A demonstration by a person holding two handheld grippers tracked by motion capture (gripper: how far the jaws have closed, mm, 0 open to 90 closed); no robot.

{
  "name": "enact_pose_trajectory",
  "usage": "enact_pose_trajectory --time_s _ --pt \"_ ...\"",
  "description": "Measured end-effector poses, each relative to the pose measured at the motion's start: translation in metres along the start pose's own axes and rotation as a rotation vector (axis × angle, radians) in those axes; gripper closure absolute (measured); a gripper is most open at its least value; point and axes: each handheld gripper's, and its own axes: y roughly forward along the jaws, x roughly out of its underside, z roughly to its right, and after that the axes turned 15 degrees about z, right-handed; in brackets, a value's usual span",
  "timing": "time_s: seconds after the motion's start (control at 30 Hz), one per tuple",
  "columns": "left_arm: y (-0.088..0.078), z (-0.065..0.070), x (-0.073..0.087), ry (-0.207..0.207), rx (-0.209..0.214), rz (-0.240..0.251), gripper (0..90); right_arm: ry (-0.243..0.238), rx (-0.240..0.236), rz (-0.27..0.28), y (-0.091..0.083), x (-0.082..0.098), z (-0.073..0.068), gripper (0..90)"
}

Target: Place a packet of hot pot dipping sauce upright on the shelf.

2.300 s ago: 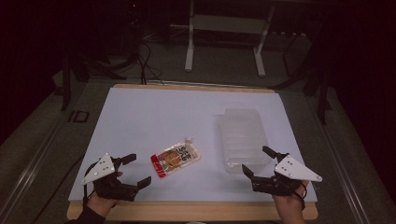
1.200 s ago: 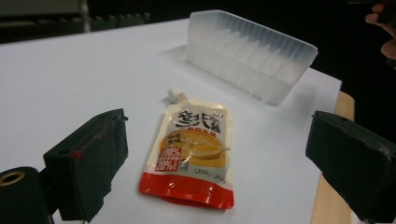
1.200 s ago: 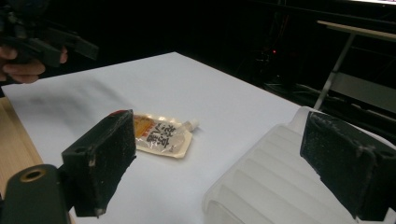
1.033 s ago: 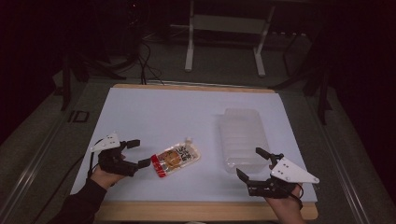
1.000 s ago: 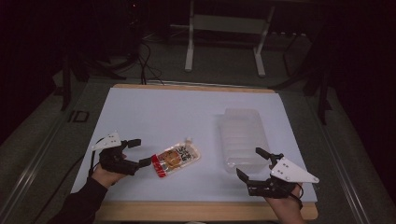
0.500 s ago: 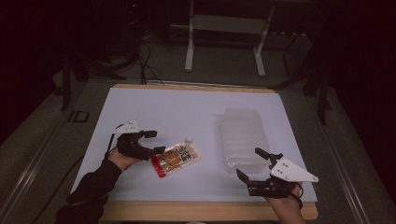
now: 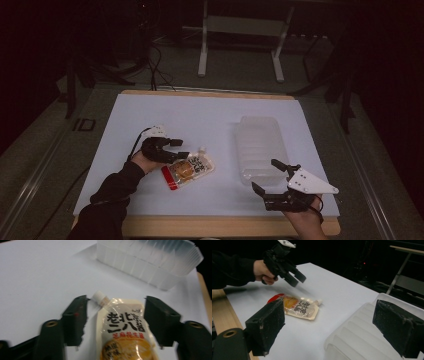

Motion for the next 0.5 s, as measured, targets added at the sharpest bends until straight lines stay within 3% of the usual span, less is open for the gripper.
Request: enact_pose_trajectory --time_s 0.33,0.5 --pt "0.024 -0.012 0.0 -0.024 0.02 -0.086 40.9 0.003 -0.008 -0.004 0.0 0.001 0.001 10.9" --pt "0.033 -0.015 0.001 -0.01 0.023 -0.136 41.3 0.004 -0.014 -0.005 0.001 0.001 0.0 10.9"
